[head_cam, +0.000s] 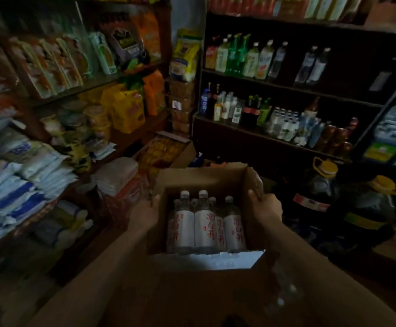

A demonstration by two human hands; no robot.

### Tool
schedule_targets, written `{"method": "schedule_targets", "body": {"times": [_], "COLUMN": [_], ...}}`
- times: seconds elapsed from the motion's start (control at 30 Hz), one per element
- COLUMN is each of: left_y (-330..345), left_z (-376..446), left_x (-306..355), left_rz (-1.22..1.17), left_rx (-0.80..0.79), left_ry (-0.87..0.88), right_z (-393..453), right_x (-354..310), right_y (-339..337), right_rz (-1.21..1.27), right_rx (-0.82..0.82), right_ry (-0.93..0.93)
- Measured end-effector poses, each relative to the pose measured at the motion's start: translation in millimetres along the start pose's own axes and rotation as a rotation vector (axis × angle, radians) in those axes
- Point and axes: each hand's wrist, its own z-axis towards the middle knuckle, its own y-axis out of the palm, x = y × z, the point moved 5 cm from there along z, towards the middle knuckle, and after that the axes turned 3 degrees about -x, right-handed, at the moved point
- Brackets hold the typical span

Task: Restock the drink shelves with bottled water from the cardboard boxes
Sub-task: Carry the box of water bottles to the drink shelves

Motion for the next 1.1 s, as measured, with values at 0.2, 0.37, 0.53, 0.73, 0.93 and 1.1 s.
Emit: {"method": "schedule_targets", "body": {"times": [0.2, 0.37, 0.53, 0.73, 0.93, 1.1], "left_y": [27.8, 63.2, 98.6, 131.4, 169.8, 217.9], "left_z": [110.1, 170.6, 232.3, 291.2, 351.3, 384.7], "left_x": [10.1, 15.6, -7.6, -30.0, -61.6, -93.9], "left_rz": [-0.032, -0.067, -0.149, -0.164, -0.166, -0.245], "left_rx": [0.082, 0.154, 0.156, 0.08, 0.005, -0.035], "left_ry": [-0.109, -0.225, -0.503, -0.66, -0.777, -0.881], "right_z": [153.1, 270.2, 368.1, 438.3, 491.7, 534.8], "right_x": [-37.6, -57.2, -78.6, -88.8, -69.2, -56.0], "right_y": [58.7, 123.9, 191.0, 270.6, 349.3, 420.4], "right_rz": [-0.061, -0.211, -0.294, -0.407, -0.413, -0.427], "right_rx": [-0.091, -0.221, -0.362, -0.529, -0.63, -0.764], "right_ry": [-0.108, -0.249, -0.274, -0.194, -0.059, -0.01]}}
